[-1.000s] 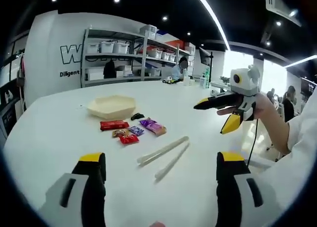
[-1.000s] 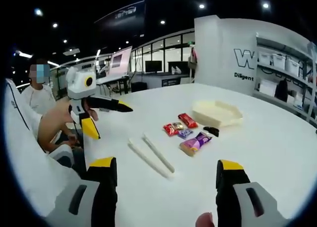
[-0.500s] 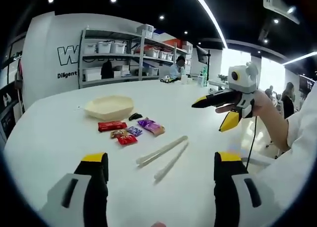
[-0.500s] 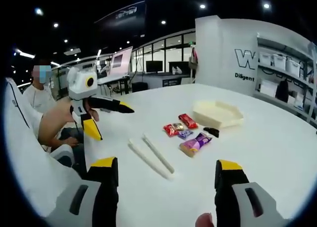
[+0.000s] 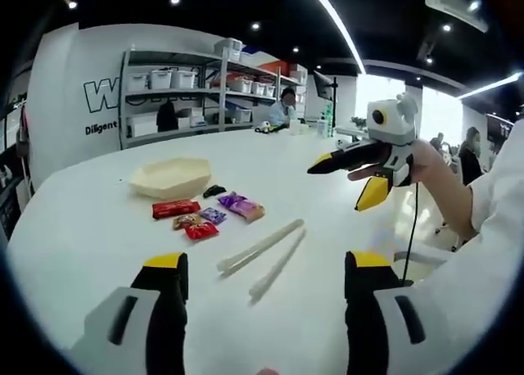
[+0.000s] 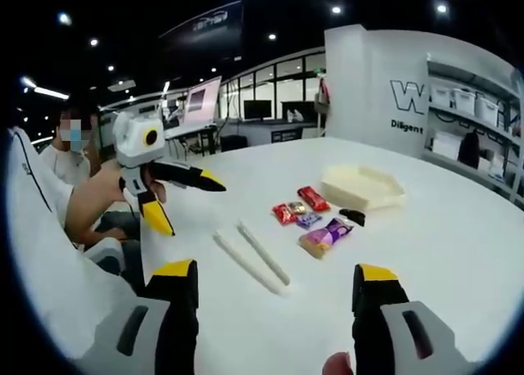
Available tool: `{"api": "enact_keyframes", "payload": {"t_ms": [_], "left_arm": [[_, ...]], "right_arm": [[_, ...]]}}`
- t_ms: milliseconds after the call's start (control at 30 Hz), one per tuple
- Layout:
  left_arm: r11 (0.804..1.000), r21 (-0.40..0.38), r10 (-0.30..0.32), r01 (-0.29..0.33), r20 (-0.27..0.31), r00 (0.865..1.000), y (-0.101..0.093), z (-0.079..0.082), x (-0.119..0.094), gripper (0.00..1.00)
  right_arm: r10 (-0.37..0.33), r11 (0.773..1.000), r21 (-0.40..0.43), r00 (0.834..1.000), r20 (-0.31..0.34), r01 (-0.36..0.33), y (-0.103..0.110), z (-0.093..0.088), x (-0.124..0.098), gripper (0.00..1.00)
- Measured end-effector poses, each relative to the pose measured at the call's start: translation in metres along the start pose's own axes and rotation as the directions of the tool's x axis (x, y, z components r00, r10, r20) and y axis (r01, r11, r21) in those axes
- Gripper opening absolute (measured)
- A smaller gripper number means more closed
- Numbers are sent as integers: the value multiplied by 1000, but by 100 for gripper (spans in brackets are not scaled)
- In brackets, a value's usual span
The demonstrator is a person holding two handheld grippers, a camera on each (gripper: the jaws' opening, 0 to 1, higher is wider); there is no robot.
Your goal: Place the target food into the container with the food tongs after gripping and lifting it, then release it inside without dropping or visibly crushing the food.
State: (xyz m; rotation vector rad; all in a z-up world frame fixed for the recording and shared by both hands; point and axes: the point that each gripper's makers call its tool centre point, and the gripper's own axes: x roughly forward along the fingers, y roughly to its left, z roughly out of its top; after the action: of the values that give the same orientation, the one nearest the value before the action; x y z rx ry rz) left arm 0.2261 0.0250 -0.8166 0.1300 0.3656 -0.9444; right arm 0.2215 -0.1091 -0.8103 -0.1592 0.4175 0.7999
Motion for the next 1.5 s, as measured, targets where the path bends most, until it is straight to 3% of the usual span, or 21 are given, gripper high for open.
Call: {"api": "enact_keyframes", "payload": {"t_ms": [200,467,633,1100,1500], "left_arm": [[1000,14,-19,19,-5,1000,-1,-3,2,69],[995,46,-82,84,-40,996,-7,-12,11,51],[993,61,-94,97,-55,994,-7,-17,16,49],[983,100,-143,151,-85,986,-3,-25,23,26],[974,114,-181,197,-134,974,3,-35,33,21]], "right_arm": [[6,1000,-2,1000,-1,-6,0,-2,1,73],[31,999,-12,1000,-2,-31,2,-4,3,70],[48,999,-20,999,-6,-48,4,-7,6,69],[92,994,-51,996,-12,-92,10,-8,14,65],[120,990,-78,992,-27,-121,14,-10,19,63]]}}
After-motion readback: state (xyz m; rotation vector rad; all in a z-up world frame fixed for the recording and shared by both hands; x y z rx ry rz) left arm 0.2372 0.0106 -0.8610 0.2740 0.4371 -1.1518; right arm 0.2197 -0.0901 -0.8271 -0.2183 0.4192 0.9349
